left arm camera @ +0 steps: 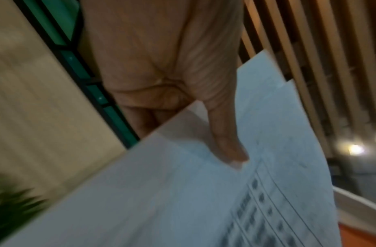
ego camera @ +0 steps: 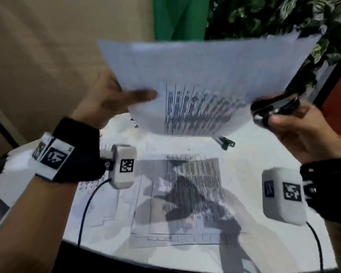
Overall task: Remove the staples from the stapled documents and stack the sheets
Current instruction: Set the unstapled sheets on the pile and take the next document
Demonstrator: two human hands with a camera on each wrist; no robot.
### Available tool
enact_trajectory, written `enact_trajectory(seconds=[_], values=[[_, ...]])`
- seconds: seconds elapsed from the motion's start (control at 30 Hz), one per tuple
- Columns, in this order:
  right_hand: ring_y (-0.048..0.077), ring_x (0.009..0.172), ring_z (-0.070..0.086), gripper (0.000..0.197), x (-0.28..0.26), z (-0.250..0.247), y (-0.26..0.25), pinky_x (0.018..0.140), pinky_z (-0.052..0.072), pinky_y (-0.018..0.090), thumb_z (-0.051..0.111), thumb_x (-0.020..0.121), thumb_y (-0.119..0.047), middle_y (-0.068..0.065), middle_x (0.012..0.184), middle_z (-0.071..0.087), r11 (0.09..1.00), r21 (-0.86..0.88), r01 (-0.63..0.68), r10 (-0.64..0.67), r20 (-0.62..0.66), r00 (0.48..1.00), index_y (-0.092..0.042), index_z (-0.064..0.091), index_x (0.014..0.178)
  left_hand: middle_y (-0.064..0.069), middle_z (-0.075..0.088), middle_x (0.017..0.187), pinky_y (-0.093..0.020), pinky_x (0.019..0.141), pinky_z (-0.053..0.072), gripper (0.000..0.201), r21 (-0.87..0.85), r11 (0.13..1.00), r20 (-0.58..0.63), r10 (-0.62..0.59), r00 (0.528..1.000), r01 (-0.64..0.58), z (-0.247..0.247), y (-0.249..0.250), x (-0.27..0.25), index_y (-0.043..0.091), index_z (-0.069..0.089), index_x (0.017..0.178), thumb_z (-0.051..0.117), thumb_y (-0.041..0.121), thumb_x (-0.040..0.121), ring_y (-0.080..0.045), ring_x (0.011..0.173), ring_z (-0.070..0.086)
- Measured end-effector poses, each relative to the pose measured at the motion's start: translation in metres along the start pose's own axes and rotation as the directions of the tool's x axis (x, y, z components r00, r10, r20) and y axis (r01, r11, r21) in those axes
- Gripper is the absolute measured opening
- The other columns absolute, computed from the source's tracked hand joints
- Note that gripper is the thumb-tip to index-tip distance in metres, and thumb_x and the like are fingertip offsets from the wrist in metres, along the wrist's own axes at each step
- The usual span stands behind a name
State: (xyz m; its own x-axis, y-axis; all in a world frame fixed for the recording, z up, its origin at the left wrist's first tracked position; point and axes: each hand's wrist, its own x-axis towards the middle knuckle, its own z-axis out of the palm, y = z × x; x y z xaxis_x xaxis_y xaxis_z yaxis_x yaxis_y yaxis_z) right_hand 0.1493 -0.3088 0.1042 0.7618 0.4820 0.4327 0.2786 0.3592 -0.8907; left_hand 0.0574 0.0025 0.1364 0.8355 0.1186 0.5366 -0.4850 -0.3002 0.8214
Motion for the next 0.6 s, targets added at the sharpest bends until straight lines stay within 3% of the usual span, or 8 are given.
enact_trajectory(seconds=[0.07, 0.17, 0.23, 0.3, 0.4, 0.5, 0.6], values=[[0.007, 0.076, 0.067, 0.063, -0.019, -0.002, 0.022, 0.074, 0.054, 0.018, 0.093, 0.027, -0.044, -0.002, 0.083, 0.074, 0.99, -0.019, -0.14, 0.139, -0.027, 0.99, -0.02, 0.076, 0.082, 0.011, 0.073, 0.098, -0.021, 0.077, 0.053, 0.038, -0.03, 0.99, 0.092, -0.136, 0.986, 0.14, 0.0, -0.017, -0.021, 0.022, 0.07, 0.099, 0.076, 0.003, 0.067, -0.005, 0.093, 0.067], [0.008, 0.077, 0.067, 0.064, -0.042, 0.001, 0.05, 0.07, 0.054, 0.019, 0.093, 0.023, -0.044, 0.0, 0.085, 0.073, 0.962, 0.022, -0.273, 0.273, -0.073, 0.959, -0.019, 0.077, 0.08, 0.011, 0.074, 0.099, -0.024, 0.07, 0.054, 0.02, 0.037, 0.944, 0.136, -0.329, 0.934, 0.327, 0.007, -0.041, -0.046, 0.034, 0.075, 0.089, 0.076, 0.025, 0.071, -0.004, 0.092, 0.068], [0.008, 0.076, 0.068, 0.064, -0.053, 0.004, 0.058, 0.067, 0.055, 0.019, 0.093, 0.023, -0.043, 0.001, 0.085, 0.073, 0.952, 0.064, -0.3, 0.304, -0.084, 0.949, -0.017, 0.077, 0.08, 0.009, 0.073, 0.099, -0.019, 0.071, 0.054, 0.023, -0.013, 0.925, 0.146, -0.374, 0.916, 0.38, 0.011, -0.048, -0.058, 0.034, 0.076, 0.089, 0.075, 0.043, 0.068, -0.004, 0.094, 0.068], [0.008, 0.076, 0.068, 0.064, -0.059, 0.007, 0.059, 0.065, 0.055, 0.019, 0.093, 0.024, -0.042, 0.002, 0.086, 0.074, 0.948, 0.106, -0.301, 0.31, -0.088, 0.947, -0.016, 0.077, 0.08, 0.005, 0.074, 0.1, -0.018, 0.073, 0.053, 0.035, -0.077, 0.925, 0.13, -0.36, 0.924, 0.372, 0.014, -0.051, -0.066, 0.026, 0.077, 0.09, 0.075, 0.047, 0.063, -0.007, 0.094, 0.069], [0.005, 0.075, 0.067, 0.065, -0.059, 0.006, 0.053, 0.065, 0.054, 0.017, 0.092, 0.024, -0.046, -0.001, 0.087, 0.073, 0.952, 0.063, -0.3, 0.305, -0.109, 0.946, -0.019, 0.076, 0.081, 0.001, 0.074, 0.098, -0.019, 0.075, 0.054, 0.024, -0.098, 0.93, 0.099, -0.345, 0.933, 0.354, 0.017, -0.05, -0.07, 0.013, 0.076, 0.091, 0.071, 0.025, 0.071, -0.01, 0.092, 0.07], [0.002, 0.073, 0.065, 0.067, -0.052, 0.004, 0.043, 0.062, 0.052, 0.014, 0.091, 0.023, -0.05, -0.004, 0.086, 0.073, 0.959, 0.025, -0.282, 0.283, -0.122, 0.951, -0.023, 0.076, 0.082, -0.004, 0.075, 0.093, -0.017, 0.072, 0.054, 0.022, -0.06, 0.918, 0.128, -0.381, 0.915, 0.391, 0.014, -0.05, -0.071, 0.009, 0.076, 0.087, 0.07, -0.001, 0.069, -0.011, 0.088, 0.071], [0.002, 0.077, 0.066, 0.066, -0.039, 0.004, 0.028, 0.061, 0.053, 0.014, 0.091, 0.025, -0.051, -0.003, 0.089, 0.074, 0.974, 0.009, -0.224, 0.224, -0.101, 0.969, -0.024, 0.076, 0.083, -0.004, 0.075, 0.088, -0.018, 0.071, 0.054, 0.025, -0.025, 0.932, 0.109, -0.358, 0.927, 0.362, 0.011, -0.045, -0.059, 0.007, 0.076, 0.08, 0.077, -0.008, 0.06, -0.011, 0.082, 0.071]])
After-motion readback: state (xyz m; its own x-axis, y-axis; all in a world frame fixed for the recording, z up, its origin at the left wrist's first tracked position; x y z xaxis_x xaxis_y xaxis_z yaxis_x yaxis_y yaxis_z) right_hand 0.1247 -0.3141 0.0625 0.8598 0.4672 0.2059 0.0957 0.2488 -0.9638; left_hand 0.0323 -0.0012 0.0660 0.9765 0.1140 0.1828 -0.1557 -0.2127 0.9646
